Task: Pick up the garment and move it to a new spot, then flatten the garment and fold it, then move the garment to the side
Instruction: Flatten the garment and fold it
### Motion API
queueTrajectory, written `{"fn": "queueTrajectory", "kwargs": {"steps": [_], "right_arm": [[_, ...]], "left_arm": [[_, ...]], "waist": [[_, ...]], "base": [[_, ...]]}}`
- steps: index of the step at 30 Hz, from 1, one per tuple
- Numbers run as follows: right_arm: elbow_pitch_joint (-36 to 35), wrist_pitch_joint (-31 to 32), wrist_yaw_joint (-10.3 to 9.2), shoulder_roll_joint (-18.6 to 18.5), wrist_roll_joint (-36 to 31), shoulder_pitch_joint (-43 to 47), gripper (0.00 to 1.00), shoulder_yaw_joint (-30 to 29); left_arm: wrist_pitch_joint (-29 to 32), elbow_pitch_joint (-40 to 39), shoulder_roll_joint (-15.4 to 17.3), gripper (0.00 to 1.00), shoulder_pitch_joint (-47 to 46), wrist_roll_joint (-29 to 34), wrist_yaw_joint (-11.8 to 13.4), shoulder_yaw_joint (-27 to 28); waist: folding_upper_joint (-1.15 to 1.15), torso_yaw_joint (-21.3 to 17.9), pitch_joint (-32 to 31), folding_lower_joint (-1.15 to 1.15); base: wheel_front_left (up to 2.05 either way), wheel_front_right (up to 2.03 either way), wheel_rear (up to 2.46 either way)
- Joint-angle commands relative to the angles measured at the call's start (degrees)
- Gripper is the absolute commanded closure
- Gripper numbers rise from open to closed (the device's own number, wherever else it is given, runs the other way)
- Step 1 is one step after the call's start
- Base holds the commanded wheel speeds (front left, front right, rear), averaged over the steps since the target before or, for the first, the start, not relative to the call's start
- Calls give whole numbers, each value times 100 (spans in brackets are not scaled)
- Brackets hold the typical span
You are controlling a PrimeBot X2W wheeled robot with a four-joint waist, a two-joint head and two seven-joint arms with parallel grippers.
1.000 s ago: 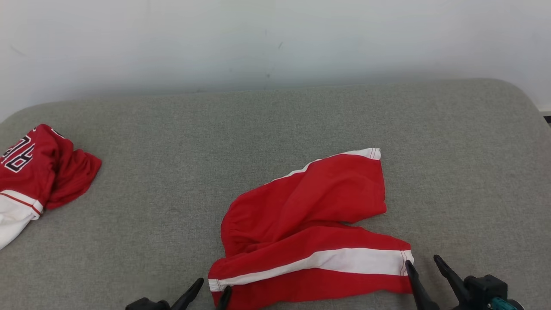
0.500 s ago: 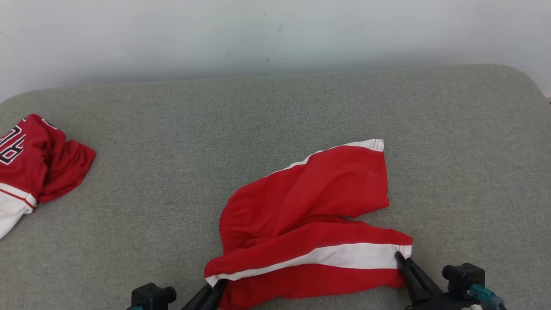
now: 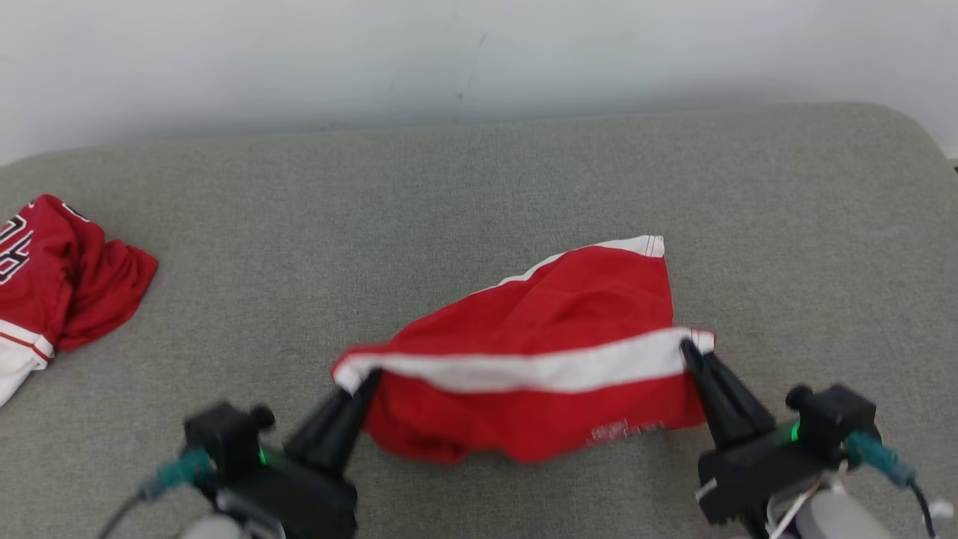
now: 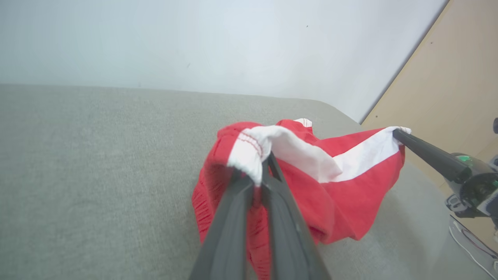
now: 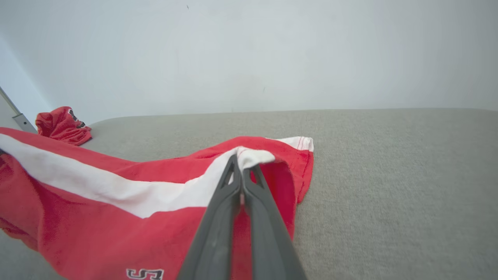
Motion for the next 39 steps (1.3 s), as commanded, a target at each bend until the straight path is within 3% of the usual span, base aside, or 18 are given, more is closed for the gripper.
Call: {"fn": "queueTrajectory", "kwargs": {"steps": [1, 7, 13, 19, 24, 32, 39], "right_arm": [[-32, -2, -13, -50, 24, -124, 100, 28], [-65, -2, -13, -321, 406, -1437, 100, 205], [195, 75, -13, -632, 1035, -3427, 100, 396], [533, 470, -13, -938, 1452, -5701, 100, 656], [1078, 807, -13, -980, 1700, -7417, 100, 711], [2248, 893, -14, -778, 1466, -9338, 100, 1087], [3230, 787, -14, -585, 1426, -10079, 100, 1288]], "left_arm": [[-4, -19, 68, 100, -190, 46, 7, 30], [322, -16, 328, 100, -1946, -330, 7, -5], [841, 156, 504, 100, -4194, -651, 8, -49], [1227, 707, 486, 100, -6460, -715, 8, -305], [1334, 1438, 333, 100, -8043, -844, 8, -436], [1246, 2592, 217, 100, -9619, -1055, 8, -744], [1106, 3354, 47, 100, -10236, -1228, 8, -980]], "waist": [[-1, -30, 85, -1], [-1, -127, 692, -1], [-1, -216, 1723, -1], [-1, -240, 2580, -1], [-1, -284, 3021, -1], [-1, -425, 3117, -1], [-1, -523, 3158, -1]], "base": [[0, 0, 0], [0, 0, 0], [0, 0, 0], [0, 0, 0], [0, 0, 0], [0, 0, 0], [0, 0, 0]]}}
